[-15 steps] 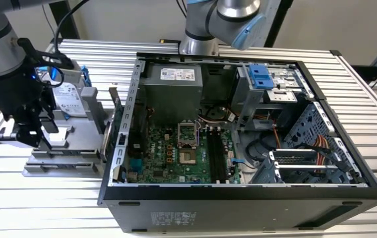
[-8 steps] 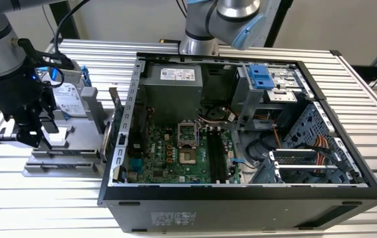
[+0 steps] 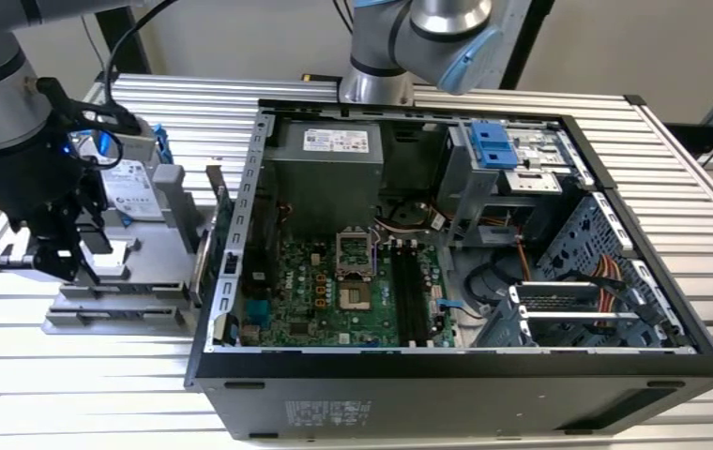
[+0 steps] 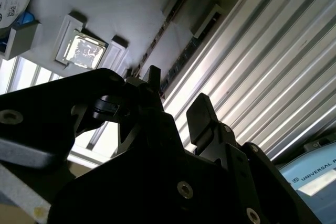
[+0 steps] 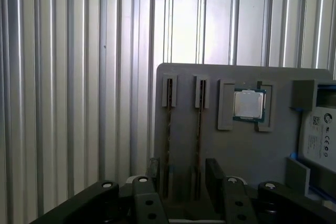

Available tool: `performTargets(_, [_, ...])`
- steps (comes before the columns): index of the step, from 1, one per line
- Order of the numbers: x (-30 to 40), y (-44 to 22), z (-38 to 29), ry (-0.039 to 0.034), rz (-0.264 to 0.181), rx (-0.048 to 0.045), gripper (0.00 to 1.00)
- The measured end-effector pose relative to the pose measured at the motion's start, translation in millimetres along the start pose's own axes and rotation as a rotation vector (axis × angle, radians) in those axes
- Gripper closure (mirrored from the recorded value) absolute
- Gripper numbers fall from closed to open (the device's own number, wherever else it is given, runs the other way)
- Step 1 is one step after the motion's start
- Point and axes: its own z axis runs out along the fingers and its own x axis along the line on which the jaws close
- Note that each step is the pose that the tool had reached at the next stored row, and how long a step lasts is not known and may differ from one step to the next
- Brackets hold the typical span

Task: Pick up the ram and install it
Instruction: 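Pick up the ram and move it above insertion slot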

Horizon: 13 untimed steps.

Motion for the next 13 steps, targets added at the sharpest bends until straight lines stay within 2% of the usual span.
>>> performTargets(13, [0.0,0.0,4.5,0.0009,0.0,0.0004,0.0])
